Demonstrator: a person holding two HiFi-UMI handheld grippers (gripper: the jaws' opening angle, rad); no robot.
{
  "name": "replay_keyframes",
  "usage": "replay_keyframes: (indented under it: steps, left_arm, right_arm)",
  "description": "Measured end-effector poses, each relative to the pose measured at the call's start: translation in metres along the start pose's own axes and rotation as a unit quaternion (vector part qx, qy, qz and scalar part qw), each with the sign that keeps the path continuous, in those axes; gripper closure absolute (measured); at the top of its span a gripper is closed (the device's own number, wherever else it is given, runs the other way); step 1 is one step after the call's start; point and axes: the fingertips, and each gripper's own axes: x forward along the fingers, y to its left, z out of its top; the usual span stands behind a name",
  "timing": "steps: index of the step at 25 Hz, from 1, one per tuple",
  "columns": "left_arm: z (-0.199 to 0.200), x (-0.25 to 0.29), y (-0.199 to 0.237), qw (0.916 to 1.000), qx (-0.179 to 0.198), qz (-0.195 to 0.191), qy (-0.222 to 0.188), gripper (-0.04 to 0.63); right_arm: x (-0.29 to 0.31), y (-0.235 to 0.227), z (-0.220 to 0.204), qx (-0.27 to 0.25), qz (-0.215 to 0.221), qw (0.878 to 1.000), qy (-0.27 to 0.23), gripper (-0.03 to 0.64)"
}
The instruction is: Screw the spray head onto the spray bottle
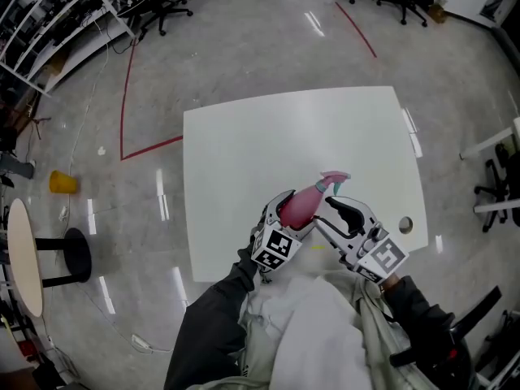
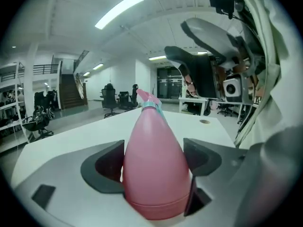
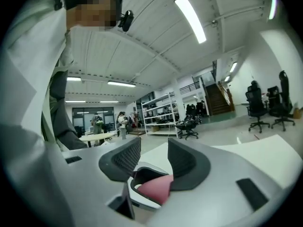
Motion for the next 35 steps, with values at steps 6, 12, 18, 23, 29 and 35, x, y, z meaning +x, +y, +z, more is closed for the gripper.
replay_keyframes:
  steps: [6,12,18,23,29,35]
  left_arm:
    - [0.007,0.000,0.002,0.9994,0.012,-0.013,-0.030,0.193]
    - [0.009,-0.008,-0.002,0.9974,0.034,-0.023,-0.060,0.193]
    - [-0.039,-0.001,-0.004,0.9976,0.069,0.000,0.005,0.179]
    - [-0.040,0.006,0.009,0.9980,0.052,0.025,0.023,0.176]
    - [-0.031,0.016,0.015,0.9982,0.045,0.032,0.024,0.176]
    - [-0.031,0.017,-0.005,0.9960,0.079,-0.038,0.018,0.176]
  right_arm:
    - [-0.049,-0.078,-0.049,0.095,-0.087,0.991,0.026,0.443]
    - [-0.025,-0.098,-0.071,0.141,-0.008,0.988,0.067,0.430]
    - [0.011,-0.011,-0.061,0.045,0.091,0.991,0.088,0.433]
    - [0.012,-0.002,-0.077,-0.017,0.079,0.991,0.109,0.431]
    - [0.011,0.038,-0.078,-0.067,0.136,0.976,0.160,0.433]
    - [-0.008,0.035,-0.059,-0.052,0.107,0.988,0.094,0.431]
